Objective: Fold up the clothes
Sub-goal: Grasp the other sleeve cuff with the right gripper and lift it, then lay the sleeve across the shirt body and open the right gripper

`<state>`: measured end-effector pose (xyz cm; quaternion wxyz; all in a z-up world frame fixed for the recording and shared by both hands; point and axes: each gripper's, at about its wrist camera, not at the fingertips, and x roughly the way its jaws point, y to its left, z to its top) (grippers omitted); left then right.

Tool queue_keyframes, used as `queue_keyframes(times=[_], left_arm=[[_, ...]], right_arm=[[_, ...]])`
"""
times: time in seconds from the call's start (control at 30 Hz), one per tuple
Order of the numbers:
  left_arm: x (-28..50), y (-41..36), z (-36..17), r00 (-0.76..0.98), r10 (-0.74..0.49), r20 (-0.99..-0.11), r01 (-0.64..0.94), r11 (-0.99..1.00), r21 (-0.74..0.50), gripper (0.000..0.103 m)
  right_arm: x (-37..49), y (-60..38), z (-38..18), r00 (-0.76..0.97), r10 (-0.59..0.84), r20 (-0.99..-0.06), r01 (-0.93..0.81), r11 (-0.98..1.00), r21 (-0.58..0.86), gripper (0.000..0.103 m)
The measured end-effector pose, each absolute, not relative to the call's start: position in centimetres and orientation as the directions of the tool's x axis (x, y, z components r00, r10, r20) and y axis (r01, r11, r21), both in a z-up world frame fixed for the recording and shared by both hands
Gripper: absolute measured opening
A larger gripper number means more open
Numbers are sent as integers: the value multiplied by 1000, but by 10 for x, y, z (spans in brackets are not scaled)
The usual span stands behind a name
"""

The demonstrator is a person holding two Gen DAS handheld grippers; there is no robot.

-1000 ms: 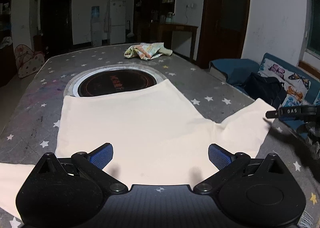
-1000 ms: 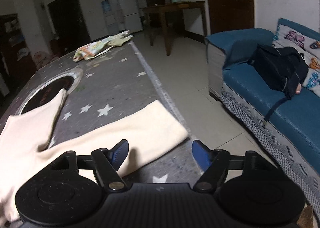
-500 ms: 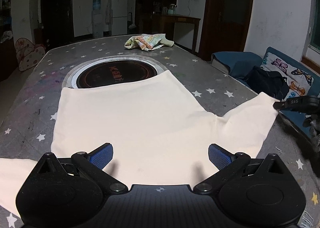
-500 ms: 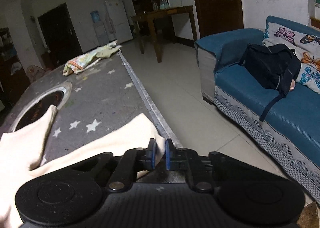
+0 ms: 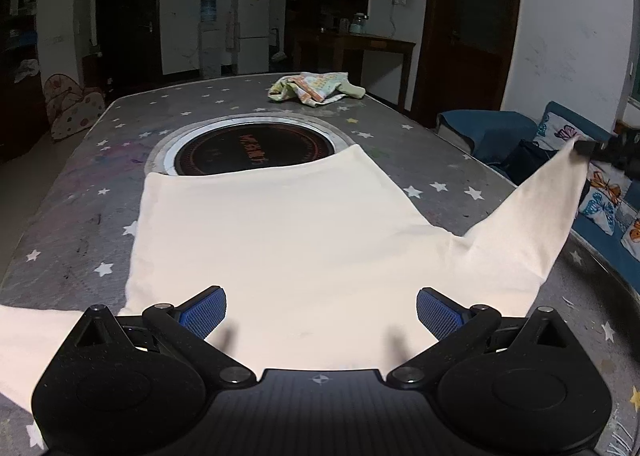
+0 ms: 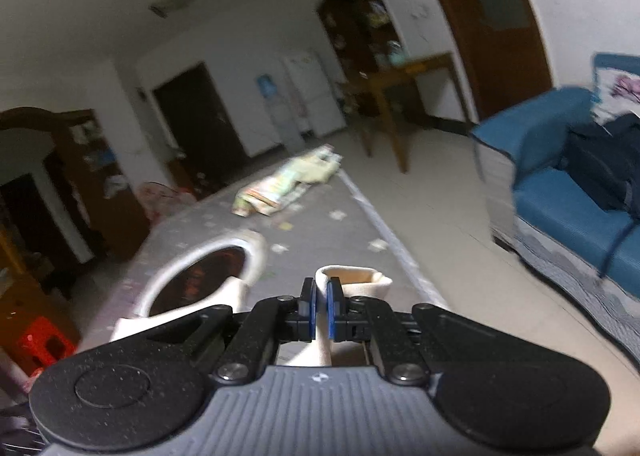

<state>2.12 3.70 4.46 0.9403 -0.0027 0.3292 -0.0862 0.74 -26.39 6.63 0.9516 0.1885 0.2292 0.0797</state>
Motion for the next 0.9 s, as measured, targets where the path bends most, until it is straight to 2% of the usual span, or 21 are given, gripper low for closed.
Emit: queue_keyframes(times=[0.2, 0.4, 0.63, 0.9], left_arm=[[12, 48, 45, 778, -157, -609, 142, 987, -73, 103], [2, 61, 44, 784, -139, -605, 111, 990, -84, 103], [-11, 86, 44, 794, -97, -600, 43, 994, -105, 103], [-25, 111, 40, 792, -51, -609, -27, 993, -118, 103]], right_arm=[[8, -228, 103, 873, 362, -327, -215, 887, 409, 5], [13, -186, 126, 828, 478, -293, -344, 846, 407, 5], [20, -118, 127, 728, 615, -304, -488, 776, 400, 5], [27, -53, 89, 607, 694, -387, -567, 719, 402, 6]])
